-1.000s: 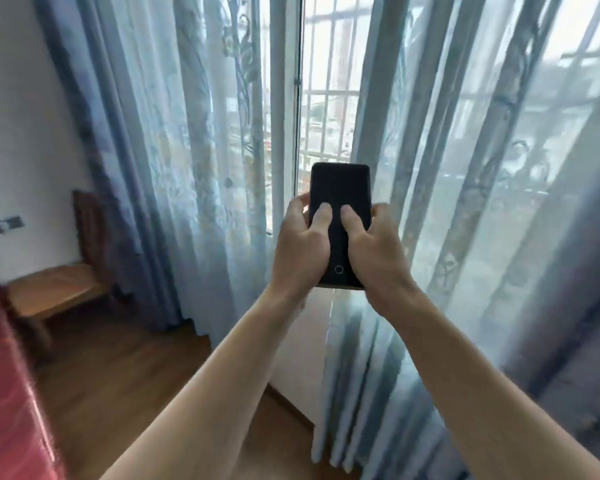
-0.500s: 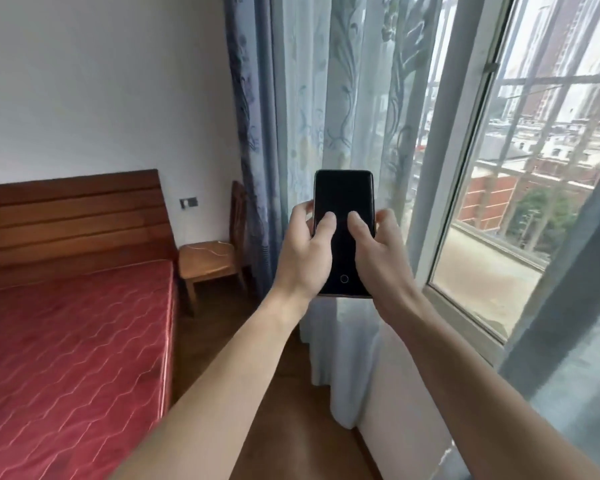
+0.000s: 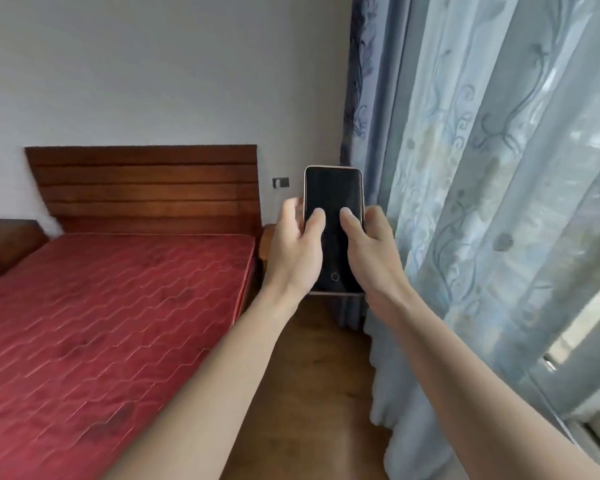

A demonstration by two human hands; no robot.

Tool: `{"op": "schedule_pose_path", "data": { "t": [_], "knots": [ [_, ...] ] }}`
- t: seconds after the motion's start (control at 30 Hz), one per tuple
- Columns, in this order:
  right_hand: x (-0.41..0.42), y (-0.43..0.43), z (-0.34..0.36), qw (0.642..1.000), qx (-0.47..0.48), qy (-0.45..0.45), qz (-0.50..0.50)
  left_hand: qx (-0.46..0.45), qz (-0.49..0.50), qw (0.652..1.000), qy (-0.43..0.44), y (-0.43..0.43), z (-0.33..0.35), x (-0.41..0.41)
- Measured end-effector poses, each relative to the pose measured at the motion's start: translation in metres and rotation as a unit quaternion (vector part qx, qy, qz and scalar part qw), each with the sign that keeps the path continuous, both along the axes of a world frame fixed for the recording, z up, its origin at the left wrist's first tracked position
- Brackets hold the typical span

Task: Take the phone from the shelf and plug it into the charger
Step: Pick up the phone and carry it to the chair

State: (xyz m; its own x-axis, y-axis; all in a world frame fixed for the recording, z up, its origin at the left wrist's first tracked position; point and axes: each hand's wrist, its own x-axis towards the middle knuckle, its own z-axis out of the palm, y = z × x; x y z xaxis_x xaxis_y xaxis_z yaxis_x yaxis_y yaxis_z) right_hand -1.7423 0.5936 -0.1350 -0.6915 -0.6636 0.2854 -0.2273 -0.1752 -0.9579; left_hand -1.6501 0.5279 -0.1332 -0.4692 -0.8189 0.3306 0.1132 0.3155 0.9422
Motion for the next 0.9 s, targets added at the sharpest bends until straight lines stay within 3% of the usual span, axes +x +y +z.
{"op": "schedule_pose_path", "data": {
  "t": [0.27, 0.9],
  "knots": [
    [-0.055, -0.14, 0.024, 0.999, 0.002, -0.034, 0.021, -0.021, 0.003, 0.999, -0.032, -0.148, 0.028, -0.053],
    [-0.251, -0.427, 0.021, 0.997, -0.039, -0.029, 0.056, -0.078, 0.059, 0.995, 0.032, -0.427, 0.016, -0.252]
  ]
}}
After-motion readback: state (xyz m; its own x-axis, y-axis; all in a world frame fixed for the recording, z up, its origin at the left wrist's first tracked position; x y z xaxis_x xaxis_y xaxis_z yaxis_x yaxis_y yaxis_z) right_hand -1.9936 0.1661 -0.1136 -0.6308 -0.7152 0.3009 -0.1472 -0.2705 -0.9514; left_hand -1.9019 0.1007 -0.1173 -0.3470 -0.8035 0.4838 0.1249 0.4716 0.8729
